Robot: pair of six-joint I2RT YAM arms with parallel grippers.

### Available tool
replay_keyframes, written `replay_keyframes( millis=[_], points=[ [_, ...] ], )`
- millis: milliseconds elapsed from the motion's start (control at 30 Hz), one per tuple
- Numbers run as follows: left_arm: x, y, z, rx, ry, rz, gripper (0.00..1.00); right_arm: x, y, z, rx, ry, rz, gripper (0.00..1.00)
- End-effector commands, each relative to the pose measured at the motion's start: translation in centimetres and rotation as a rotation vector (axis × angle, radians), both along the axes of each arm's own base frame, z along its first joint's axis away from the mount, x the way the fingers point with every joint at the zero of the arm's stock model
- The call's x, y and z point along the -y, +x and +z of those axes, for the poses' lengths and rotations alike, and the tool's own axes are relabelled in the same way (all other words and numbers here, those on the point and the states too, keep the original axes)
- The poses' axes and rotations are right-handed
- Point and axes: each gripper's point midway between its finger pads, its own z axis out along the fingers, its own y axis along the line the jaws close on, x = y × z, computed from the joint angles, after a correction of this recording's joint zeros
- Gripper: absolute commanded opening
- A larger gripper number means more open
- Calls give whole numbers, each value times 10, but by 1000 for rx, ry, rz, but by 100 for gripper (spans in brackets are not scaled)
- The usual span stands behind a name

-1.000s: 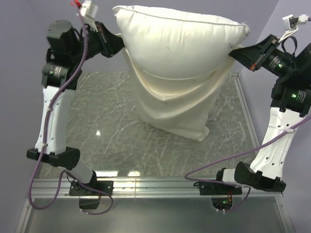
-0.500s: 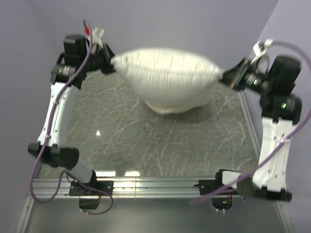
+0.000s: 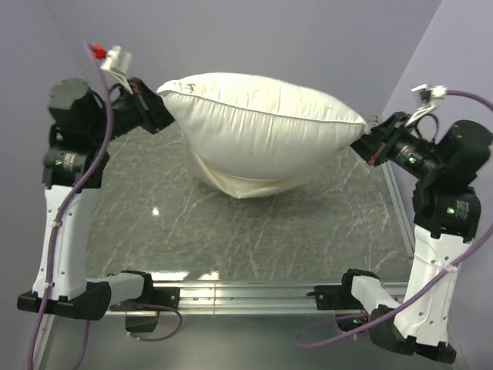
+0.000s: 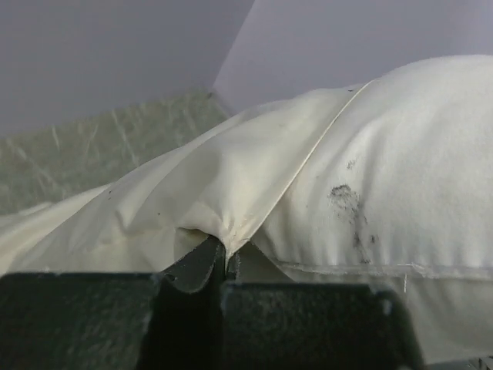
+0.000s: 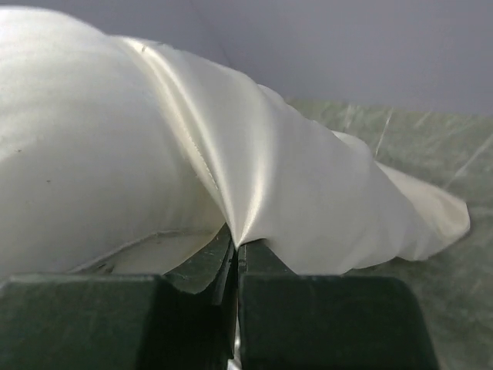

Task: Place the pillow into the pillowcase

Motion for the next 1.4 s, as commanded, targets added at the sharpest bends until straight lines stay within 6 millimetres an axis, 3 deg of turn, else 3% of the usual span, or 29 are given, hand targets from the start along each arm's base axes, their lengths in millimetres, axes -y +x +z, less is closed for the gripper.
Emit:
replay_keyframes(
  millis=[0,100,167,200,267,300,333,367,433,467,533,567,633,667,700,733,767,800,833,867,900,933,967,1000,1067,1133,1267,1333,1367],
  points=[
    [-17,60,-154,-409,119,122,0,23,49,-86,-200,-102,-113,0],
    [-18,55,-213,-516,162,99,0,26,55,-115,-245,-116,-109,0],
    [-16,56,-202,-472,152,88,0,20,51,-102,-191,-108,-80,0],
    [-16,61,-166,-366,134,89,0,18,50,-73,-95,-95,-84,0],
    [-18,75,-122,-237,121,123,0,20,51,-37,16,-96,-105,0],
    [-24,81,-64,-80,94,163,0,21,53,2,119,-95,-125,0],
    [-26,89,-40,-26,72,178,0,25,56,21,164,-88,-153,0],
    [-28,108,-33,-17,48,190,0,29,53,59,282,-88,-189,0],
    [-24,118,25,131,-47,185,0,39,63,84,347,-60,-239,0],
    [-17,139,25,140,-73,166,0,45,66,97,384,-49,-274,0],
    [-1,139,69,306,-113,110,0,56,66,130,476,-37,-331,0],
    [10,149,70,343,-117,68,0,60,59,149,533,-33,-359,0],
    [14,136,97,455,-178,8,0,55,39,161,599,-44,-345,0],
    [16,134,94,456,-163,-15,0,48,28,159,622,-62,-317,0],
    [15,139,79,450,-114,-9,0,33,8,140,625,-89,-245,0],
    [14,144,60,418,-68,-4,0,24,2,121,601,-97,-195,0],
    [11,138,33,331,-9,-5,0,18,16,70,484,-83,-144,0],
    [9,153,-35,240,103,-13,0,9,-3,41,436,-99,-122,0],
    [4,145,-63,204,172,-6,0,0,-4,5,372,-108,-74,0],
    [-4,145,-119,63,254,15,0,-12,-4,-68,209,-109,-18,0],
    [-12,140,-200,-48,373,-9,0,-15,-4,-104,165,-149,5,0],
    [-18,132,-240,-112,443,-24,0,-20,-5,-137,113,-168,34,0],
    [-24,125,-276,-185,495,-40,0,-22,-3,-191,2,-184,60,0],
    [-32,108,-324,-300,558,-66,0,-32,-8,-213,-22,-210,112,0],
    [-37,100,-365,-416,588,-79,0,-39,-5,-255,-116,-240,152,0],
    [-37,95,-390,-508,583,-89,0,-53,-7,-276,-166,-255,219,0],
    [-31,103,-403,-567,531,-94,1,-83,-28,-312,-281,-272,407,3],
    [-30,110,-394,-557,508,-89,9,-95,-45,-320,-306,-288,505,19],
    [-32,116,-381,-536,485,-84,19,-98,-54,-317,-286,-300,547,45]
  ],
)
